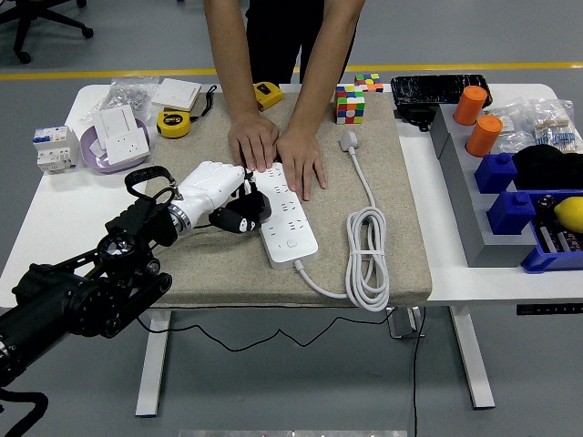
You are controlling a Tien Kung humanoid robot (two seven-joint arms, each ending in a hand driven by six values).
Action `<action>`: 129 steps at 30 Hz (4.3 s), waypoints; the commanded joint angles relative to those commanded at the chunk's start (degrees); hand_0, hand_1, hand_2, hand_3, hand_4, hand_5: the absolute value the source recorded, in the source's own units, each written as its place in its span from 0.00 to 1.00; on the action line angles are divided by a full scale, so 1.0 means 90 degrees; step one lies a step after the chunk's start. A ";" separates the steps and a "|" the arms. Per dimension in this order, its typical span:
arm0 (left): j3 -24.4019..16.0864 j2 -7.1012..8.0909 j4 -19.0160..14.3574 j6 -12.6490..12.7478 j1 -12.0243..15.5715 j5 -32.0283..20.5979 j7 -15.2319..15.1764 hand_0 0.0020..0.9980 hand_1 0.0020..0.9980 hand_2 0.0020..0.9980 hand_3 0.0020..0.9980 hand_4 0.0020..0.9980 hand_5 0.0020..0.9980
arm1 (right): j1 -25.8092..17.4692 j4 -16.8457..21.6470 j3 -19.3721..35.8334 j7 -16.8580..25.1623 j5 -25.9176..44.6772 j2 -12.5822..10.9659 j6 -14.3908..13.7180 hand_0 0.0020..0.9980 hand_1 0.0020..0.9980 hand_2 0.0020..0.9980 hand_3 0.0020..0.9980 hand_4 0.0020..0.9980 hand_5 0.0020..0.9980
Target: Pick up the plug,place it near the board,insert it into the board,press the button
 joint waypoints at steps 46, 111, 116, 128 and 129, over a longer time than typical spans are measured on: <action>-0.0133 -0.0007 -0.0154 -0.0291 -0.0124 -0.0186 -0.0018 0.65 0.72 0.68 0.61 0.97 0.37 | 0.0016 0.0000 0.0024 -0.0006 0.0027 0.0003 0.0031 0.95 0.89 0.84 0.84 1.00 0.95; -0.1483 -0.0032 -0.2653 -0.0080 0.2664 -0.1347 0.0243 1.00 1.00 0.97 0.92 1.00 1.00 | -0.0048 0.0000 0.0137 0.0006 -0.0091 0.0022 0.0034 0.95 0.89 0.84 0.84 1.00 0.95; -0.1371 -0.0049 -0.2595 -0.0091 0.2535 -0.1297 0.0263 1.00 1.00 0.97 0.92 1.00 1.00 | -0.0045 0.0000 0.0139 0.0002 -0.0093 0.0025 0.0035 0.95 0.89 0.84 0.84 1.00 0.95; -0.0926 0.0022 -0.2421 -0.0150 0.2092 -0.1141 0.0364 1.00 1.00 0.96 0.91 1.00 1.00 | -0.0016 0.0000 0.0123 -0.0004 -0.0088 0.0021 0.0031 0.95 0.89 0.84 0.84 1.00 0.95; -0.0875 0.0032 -0.2390 -0.0164 0.2025 -0.1099 0.0379 1.00 1.00 0.96 0.91 1.00 1.00 | -0.0012 0.0000 0.0111 -0.0003 -0.0081 0.0020 0.0030 0.95 0.89 0.84 0.84 1.00 0.95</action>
